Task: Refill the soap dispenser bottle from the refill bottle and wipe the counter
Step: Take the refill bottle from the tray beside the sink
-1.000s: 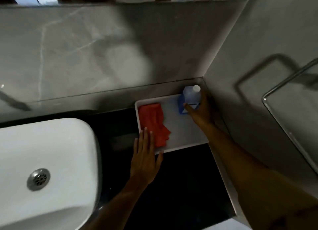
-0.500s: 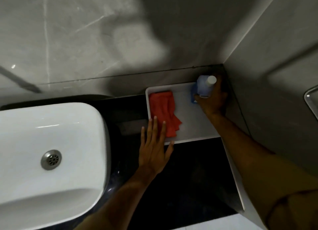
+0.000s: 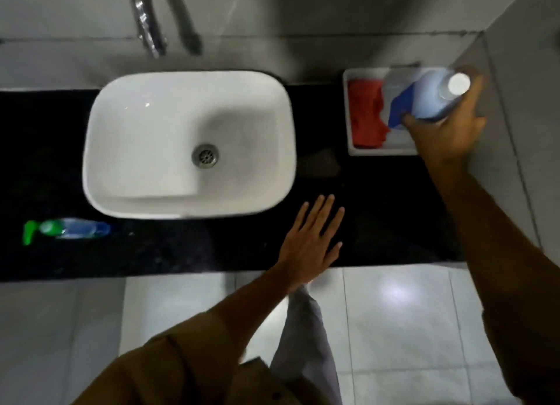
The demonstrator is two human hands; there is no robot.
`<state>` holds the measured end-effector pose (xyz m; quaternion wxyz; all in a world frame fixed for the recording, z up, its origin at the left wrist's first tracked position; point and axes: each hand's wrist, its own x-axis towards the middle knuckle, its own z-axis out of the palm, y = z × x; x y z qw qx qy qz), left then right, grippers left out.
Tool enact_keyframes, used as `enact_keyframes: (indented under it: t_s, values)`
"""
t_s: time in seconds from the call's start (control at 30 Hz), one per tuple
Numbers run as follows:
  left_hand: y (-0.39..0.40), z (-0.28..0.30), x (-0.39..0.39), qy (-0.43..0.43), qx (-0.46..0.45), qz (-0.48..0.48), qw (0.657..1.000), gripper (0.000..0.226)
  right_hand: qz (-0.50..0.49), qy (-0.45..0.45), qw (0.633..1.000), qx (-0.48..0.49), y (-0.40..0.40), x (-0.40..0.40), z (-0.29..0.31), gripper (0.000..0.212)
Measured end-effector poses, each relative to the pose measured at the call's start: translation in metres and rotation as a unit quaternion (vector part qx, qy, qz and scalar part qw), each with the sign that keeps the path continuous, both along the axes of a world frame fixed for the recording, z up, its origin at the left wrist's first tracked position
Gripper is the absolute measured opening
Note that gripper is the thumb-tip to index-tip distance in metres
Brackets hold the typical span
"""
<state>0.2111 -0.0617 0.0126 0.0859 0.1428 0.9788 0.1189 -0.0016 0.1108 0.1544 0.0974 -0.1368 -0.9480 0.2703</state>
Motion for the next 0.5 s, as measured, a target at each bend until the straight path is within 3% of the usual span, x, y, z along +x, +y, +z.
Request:
enact_keyframes:
  t_s: [0.1, 0.2, 0.3, 0.5]
  values:
    - [-0.055, -0.01, 0.077, -0.031, -0.033, 0.015, 0.999, 0.071, 0.042, 0.034, 0.996, -0.072, -0.03, 0.079, 0.008, 0.092]
    - [-0.113, -0.02, 0.128, -0.057, -0.055, 0.099, 0.992, 0.074, 0.047, -0.015, 0.994, -0.1, -0.066, 0.153, -0.007, 0.092]
    - [-0.154, -0.027, 0.155, -0.085, -0.057, 0.173, 0.979, 0.078, 0.054, -0.054, 0.992, -0.102, -0.104, 0.211, -0.034, 0.093]
    - [-0.184, -0.048, 0.179, -0.089, -0.043, 0.202, 0.974, 0.077, 0.098, -0.082, 0.987, -0.093, -0.163, 0.278, -0.075, 0.095]
